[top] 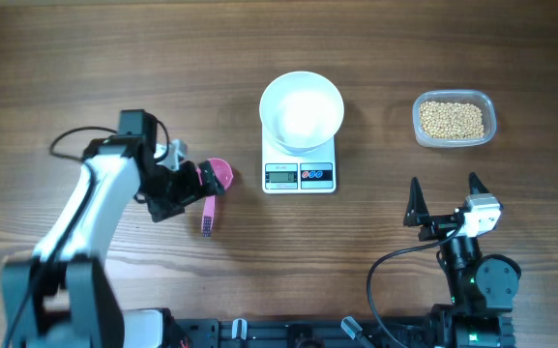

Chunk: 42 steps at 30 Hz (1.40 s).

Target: Scoop item into bowl and weigh 150g on scale

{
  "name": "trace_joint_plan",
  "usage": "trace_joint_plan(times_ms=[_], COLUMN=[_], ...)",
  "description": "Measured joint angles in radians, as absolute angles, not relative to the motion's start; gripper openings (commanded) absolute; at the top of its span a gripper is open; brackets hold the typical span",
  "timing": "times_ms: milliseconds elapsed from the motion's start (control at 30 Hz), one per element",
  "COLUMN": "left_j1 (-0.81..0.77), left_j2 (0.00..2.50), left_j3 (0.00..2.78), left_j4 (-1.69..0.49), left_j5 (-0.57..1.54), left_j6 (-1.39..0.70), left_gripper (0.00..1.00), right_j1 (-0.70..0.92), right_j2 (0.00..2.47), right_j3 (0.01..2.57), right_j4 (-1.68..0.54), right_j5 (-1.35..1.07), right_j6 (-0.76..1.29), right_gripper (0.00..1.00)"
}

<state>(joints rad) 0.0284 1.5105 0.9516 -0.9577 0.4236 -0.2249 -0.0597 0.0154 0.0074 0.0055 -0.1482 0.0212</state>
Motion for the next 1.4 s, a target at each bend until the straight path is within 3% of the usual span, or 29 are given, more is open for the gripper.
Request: trace_joint_plan(times_ms=[267,533,833,1400], left_j1=[0.049,0.049,0.049,0.049], left_j2=[1.068,0.842,0.815,0.815], left_j3=[0.953,0.953,0.953,0.953], left_j4=[-1.015,-1.009,-0.994,-0.994], left_j5=[0.245,-0.068,-0.240,-0.258], left_j6=[-0.402,-0.580,-0.648,-0.654], left_gripper=[1.00,1.00,1.00,1.00], right_j1=[-0.060,-0.060,-0.060,-0.060], right_j2=[0.015,0.015,0.015,0.015], right_j3=[0.007,0.007,0.007,0.007], right_j4=[0.006,0.006,0.006,0.006], right_j5=[-0.148,-0.148,-0.148,-0.148], right_j6=[0.021,0.021,0.021,0.021], right_gripper=[1.00,1.00,1.00,1.00])
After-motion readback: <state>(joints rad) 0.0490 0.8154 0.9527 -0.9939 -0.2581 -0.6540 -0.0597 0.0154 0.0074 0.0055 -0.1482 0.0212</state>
